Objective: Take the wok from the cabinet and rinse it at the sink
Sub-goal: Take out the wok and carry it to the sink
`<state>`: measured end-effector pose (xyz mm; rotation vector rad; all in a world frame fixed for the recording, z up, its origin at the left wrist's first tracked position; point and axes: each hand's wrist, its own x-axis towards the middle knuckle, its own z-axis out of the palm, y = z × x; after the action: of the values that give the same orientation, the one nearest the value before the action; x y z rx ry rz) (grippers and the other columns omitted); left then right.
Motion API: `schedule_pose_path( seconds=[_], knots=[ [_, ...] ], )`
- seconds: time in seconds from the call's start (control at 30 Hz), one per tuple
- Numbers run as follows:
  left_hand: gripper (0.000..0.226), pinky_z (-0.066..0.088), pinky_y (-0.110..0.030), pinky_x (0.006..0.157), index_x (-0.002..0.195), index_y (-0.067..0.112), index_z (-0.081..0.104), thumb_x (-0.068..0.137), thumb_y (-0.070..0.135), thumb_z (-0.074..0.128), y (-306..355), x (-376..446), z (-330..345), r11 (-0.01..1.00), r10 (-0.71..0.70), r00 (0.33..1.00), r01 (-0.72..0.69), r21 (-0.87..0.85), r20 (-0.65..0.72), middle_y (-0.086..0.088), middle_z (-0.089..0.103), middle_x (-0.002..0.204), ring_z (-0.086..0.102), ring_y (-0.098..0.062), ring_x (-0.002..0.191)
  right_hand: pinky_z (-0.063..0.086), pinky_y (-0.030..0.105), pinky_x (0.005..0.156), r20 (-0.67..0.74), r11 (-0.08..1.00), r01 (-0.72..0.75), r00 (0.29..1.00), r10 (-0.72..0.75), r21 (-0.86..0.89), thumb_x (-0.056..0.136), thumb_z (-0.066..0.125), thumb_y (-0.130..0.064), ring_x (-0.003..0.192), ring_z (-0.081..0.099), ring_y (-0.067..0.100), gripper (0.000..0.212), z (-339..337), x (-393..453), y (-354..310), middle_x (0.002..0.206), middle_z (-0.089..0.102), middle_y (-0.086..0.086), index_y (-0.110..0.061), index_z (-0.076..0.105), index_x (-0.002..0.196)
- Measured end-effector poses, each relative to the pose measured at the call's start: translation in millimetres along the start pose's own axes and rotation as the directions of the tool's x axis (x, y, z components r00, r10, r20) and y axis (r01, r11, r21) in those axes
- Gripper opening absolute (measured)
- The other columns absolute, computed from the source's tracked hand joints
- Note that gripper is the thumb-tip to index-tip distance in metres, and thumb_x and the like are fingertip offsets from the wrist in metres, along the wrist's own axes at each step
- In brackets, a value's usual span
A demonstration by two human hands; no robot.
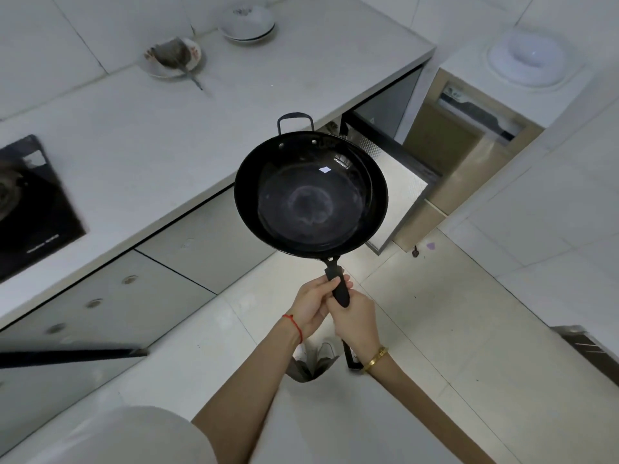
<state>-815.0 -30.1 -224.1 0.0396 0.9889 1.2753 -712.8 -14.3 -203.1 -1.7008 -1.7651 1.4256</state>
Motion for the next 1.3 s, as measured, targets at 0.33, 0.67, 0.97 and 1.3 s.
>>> schedule_pose_path(
  seconds=[0.33, 0.67, 0.97, 1.3],
  knots=[
    [0.031, 0.048, -0.032, 0.099, 0.125, -0.002, 0.059, 0.094, 0.001, 0.054, 38.5, -34.0, -29.3, 0.991, 0.128, 0.991, -0.127, 0.036, -0.037, -0.007, 0.069, 0.1, 0.064, -0.018, 0.098, 0.039, 0.021, 0.034, 0.078, 0.995, 0.095, 0.992, -0.095, 0.0, 0.088, 0.057, -0.018, 0.036, 0.052, 0.014, 0.027, 34.2, -14.8, -45.9, 0.047, 0.056, 0.005, -0.013, 0.057, 0.062],
    [0.028, 0.051, -0.031, 0.087, 0.122, -0.002, 0.059, 0.095, 0.004, 0.054, 38.3, -71.0, -45.3, 0.936, 0.33, 0.93, -0.345, -0.073, -0.164, -0.01, 0.066, 0.099, 0.063, -0.02, 0.092, 0.038, 0.019, 0.033, 0.284, 0.969, 0.245, 0.932, -0.226, -0.033, 0.089, 0.056, -0.019, 0.037, 0.052, 0.014, 0.023, 48.4, -26.1, -65.2, 0.05, 0.056, 0.003, -0.014, 0.056, 0.066],
    [0.022, 0.047, -0.034, 0.097, 0.112, 0.002, 0.066, 0.094, 0.002, 0.054, 8.3, -107.6, -54.7, 0.811, 0.465, 0.781, -0.564, -0.153, -0.416, -0.008, 0.068, 0.096, 0.063, -0.019, 0.091, 0.036, 0.021, 0.032, 0.562, 0.908, 0.412, 0.771, -0.3, -0.08, 0.089, 0.056, -0.019, 0.035, 0.05, 0.017, 0.024, 61.4, -38.9, -63.0, 0.052, 0.055, 0.005, -0.016, 0.053, 0.065],
    [0.022, 0.046, -0.033, 0.099, 0.112, 0.001, 0.064, 0.093, -0.002, 0.052, -28.4, -162.9, -85.8, 0.581, 0.494, 0.559, -0.782, -0.225, -0.666, -0.008, 0.067, 0.092, 0.062, -0.018, 0.09, 0.046, 0.026, 0.046, 0.803, 0.803, 0.592, 0.508, -0.312, -0.063, 0.084, 0.057, -0.03, 0.047, 0.058, 0.018, 0.02, 112.6, -74.8, -51.2, 0.049, 0.056, -0.005, -0.022, 0.057, 0.066]
  ],
)
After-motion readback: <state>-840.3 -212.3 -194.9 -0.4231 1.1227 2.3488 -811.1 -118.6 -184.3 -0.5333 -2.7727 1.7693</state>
